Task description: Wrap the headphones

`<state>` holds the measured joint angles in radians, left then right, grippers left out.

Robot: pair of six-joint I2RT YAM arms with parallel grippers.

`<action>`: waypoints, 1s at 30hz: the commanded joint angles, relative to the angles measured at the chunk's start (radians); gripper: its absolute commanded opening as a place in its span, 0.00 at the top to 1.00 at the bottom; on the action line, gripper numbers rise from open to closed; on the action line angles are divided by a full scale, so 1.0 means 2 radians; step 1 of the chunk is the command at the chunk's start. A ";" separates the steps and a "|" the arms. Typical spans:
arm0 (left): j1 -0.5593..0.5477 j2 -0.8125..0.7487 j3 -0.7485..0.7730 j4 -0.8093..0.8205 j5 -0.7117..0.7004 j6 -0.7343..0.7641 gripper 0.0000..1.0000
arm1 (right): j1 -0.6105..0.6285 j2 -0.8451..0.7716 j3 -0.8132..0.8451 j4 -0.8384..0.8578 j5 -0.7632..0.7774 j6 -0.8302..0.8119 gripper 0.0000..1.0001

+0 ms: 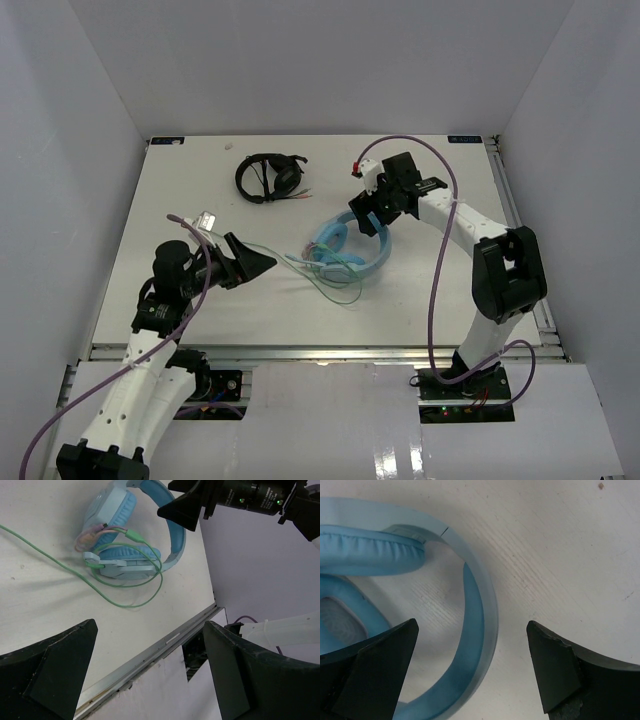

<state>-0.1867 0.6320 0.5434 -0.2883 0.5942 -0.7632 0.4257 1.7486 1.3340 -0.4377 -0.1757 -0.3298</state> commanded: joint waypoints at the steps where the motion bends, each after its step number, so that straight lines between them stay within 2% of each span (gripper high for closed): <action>1: -0.009 -0.010 0.021 -0.018 -0.007 -0.019 0.02 | 0.007 0.029 0.042 -0.010 0.036 0.012 0.05; 6: -0.017 -0.007 0.031 -0.020 -0.010 -0.023 0.02 | 0.012 0.041 0.045 -0.014 0.036 0.015 0.46; 9: -0.027 -0.005 0.035 -0.020 -0.017 -0.033 0.02 | 0.012 0.031 0.045 -0.012 0.046 0.019 0.79; 10: -0.033 -0.005 0.036 -0.020 -0.021 -0.036 0.02 | 0.013 0.026 0.050 -0.012 0.050 0.021 0.87; 11: -0.038 -0.004 0.038 -0.020 -0.024 -0.038 0.02 | 0.012 0.018 0.055 -0.012 0.058 0.023 0.91; 17: -0.081 0.010 0.059 -0.019 -0.058 -0.060 0.04 | 0.019 -0.064 0.101 0.013 0.136 0.044 0.92; 22: -0.121 0.037 0.092 -0.016 -0.110 -0.089 0.05 | 0.074 -0.120 0.050 0.097 0.310 0.035 0.92; 25: -0.160 0.067 0.113 -0.009 -0.155 -0.115 0.06 | 0.114 -0.166 -0.020 0.213 0.437 -0.014 0.92; 27: -0.189 0.082 0.123 -0.004 -0.188 -0.129 0.06 | 0.127 -0.179 -0.039 0.255 0.468 -0.043 0.92; 30: -0.234 0.124 0.135 0.015 -0.242 -0.143 0.06 | 0.128 -0.200 -0.040 0.252 0.460 -0.040 0.92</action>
<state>-0.5534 0.8016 0.7584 -0.3093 0.2913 -0.9837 0.6828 1.3918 1.2751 -0.1212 0.5822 -0.3710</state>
